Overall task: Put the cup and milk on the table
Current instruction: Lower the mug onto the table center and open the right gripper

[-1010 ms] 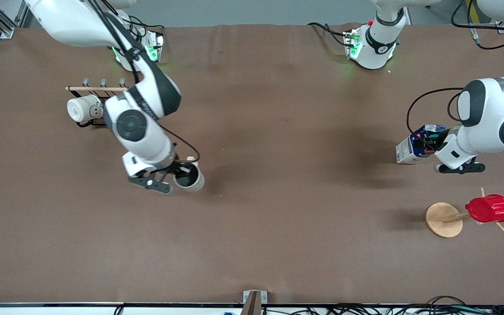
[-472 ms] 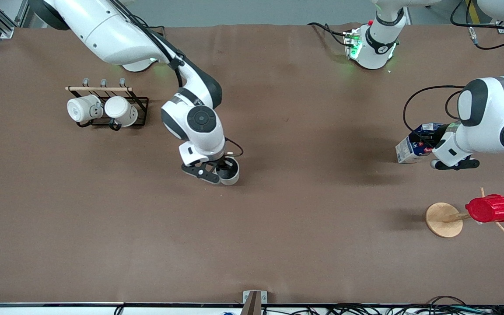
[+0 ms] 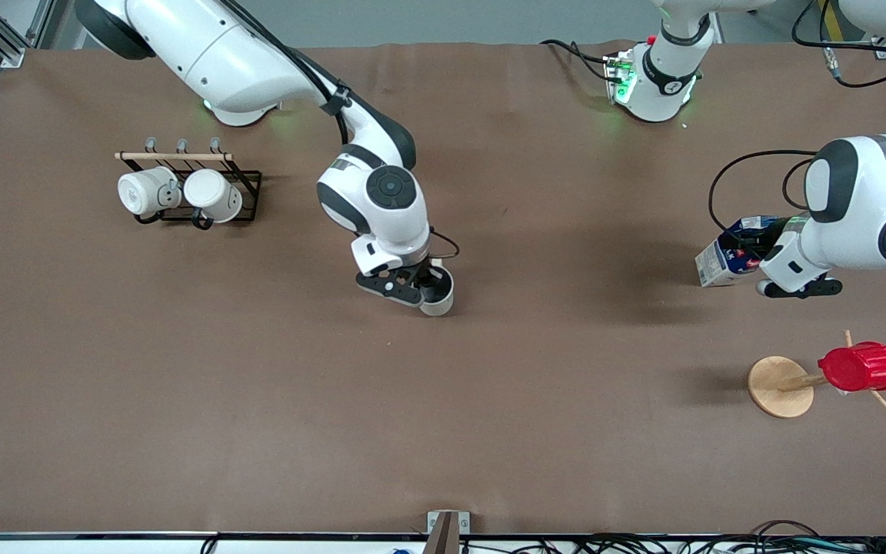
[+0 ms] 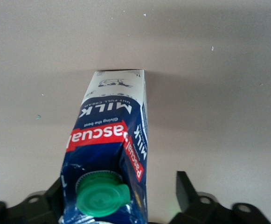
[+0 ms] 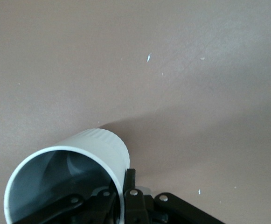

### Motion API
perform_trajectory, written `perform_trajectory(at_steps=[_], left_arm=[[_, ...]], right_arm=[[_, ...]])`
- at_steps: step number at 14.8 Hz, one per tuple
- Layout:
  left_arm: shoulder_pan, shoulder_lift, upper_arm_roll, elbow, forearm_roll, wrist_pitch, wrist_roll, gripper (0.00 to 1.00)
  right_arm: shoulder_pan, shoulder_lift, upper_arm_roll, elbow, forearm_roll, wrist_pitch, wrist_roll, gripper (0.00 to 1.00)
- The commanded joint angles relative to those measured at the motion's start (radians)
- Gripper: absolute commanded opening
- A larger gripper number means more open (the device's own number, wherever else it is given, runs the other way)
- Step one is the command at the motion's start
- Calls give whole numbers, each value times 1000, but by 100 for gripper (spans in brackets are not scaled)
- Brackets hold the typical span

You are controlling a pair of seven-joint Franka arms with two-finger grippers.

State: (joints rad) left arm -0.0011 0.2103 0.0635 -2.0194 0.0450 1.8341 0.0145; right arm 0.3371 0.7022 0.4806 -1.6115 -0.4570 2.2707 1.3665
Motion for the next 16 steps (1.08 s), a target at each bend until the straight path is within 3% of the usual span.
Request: perform_trajectory(at_steps=[1, 3, 4, 5, 7, 12, 16], left_arm=[[6, -11, 4, 2, -14, -25, 21, 60], [10, -15, 4, 7, -16, -42, 16, 32], [10, -19, 6, 7, -14, -47, 7, 22], [10, -22, 13, 14, -14, -70, 5, 15], [9, -28, 18, 72, -14, -154, 12, 10], [-34, -95, -31, 185, -14, -205, 2, 10], [-86, -51, -63, 306, -17, -200, -1, 10]], right_arm=[[0, 28, 9, 13, -45, 4, 40, 28], [0, 28, 9, 13, -45, 3, 40, 81], [0, 26, 9, 13, -43, 1, 40, 96], [-3, 23, 10, 15, -43, 0, 39, 100], [-30, 2, 39, 18, -43, -14, 34, 100], [-124, -214, 50, 21, -45, -229, 17, 100], [-259, -387, 52, 22, -26, -351, -186, 100]])
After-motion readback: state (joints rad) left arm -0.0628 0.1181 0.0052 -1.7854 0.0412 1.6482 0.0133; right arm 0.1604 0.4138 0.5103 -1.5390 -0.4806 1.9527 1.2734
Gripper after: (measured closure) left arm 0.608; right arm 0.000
